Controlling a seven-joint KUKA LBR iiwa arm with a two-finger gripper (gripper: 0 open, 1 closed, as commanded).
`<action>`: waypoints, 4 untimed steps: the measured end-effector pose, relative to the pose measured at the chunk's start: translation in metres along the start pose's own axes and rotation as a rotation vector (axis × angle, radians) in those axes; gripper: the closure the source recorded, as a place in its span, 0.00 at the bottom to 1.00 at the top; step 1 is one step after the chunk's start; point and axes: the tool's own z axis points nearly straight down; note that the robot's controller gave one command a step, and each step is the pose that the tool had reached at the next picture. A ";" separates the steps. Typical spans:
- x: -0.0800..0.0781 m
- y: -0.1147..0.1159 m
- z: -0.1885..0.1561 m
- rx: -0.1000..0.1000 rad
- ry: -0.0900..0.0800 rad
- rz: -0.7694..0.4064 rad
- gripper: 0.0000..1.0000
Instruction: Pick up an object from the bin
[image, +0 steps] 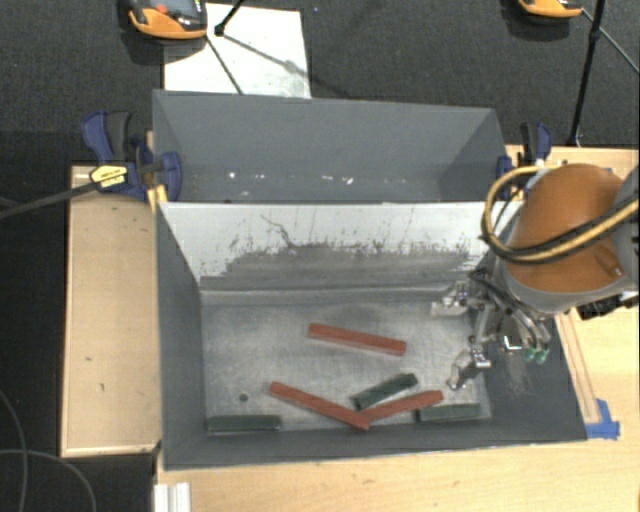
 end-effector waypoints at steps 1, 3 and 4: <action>-0.002 0.000 -0.004 0.001 -0.008 -0.002 0.00; -0.031 0.020 0.097 0.002 -0.022 -0.074 1.00; -0.031 0.020 0.097 0.002 -0.022 -0.075 1.00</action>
Offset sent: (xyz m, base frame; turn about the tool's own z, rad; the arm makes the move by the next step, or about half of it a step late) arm 0.0187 -0.0029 -0.0998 -0.0986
